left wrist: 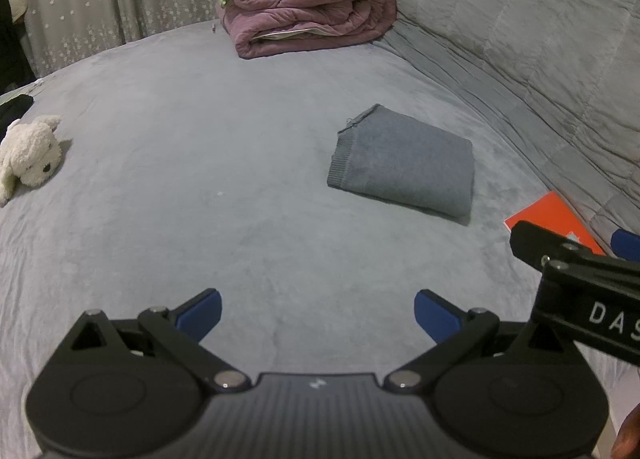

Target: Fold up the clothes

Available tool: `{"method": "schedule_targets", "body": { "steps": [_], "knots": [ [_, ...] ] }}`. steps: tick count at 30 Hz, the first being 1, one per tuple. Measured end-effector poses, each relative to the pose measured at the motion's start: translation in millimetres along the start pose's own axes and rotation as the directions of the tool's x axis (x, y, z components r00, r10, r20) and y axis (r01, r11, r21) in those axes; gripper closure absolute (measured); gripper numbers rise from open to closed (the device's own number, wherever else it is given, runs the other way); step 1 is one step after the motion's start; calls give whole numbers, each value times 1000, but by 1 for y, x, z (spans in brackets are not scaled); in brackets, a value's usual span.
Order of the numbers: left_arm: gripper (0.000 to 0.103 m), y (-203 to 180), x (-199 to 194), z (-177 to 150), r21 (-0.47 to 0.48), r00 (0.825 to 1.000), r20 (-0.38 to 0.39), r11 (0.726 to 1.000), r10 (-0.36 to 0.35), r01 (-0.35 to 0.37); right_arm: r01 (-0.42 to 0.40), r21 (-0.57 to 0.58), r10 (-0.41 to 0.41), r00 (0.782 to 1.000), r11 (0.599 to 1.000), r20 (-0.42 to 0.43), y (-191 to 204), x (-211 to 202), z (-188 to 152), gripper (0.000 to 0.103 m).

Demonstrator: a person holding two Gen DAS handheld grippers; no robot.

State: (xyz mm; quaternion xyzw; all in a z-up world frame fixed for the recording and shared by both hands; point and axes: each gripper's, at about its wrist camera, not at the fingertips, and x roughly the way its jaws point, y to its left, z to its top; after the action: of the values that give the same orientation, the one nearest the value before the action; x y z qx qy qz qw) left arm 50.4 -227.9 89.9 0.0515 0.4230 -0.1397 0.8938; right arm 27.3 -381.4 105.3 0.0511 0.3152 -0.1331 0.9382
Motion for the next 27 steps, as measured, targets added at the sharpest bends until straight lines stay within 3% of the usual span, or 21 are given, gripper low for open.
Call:
{"method": "schedule_targets", "body": {
  "steps": [27],
  "knots": [
    [0, 23, -10, -5, -57, 1000, 2, 998, -6, 6, -3, -11, 4, 1000, 1000, 20, 3, -4, -1, 0]
  ]
}}
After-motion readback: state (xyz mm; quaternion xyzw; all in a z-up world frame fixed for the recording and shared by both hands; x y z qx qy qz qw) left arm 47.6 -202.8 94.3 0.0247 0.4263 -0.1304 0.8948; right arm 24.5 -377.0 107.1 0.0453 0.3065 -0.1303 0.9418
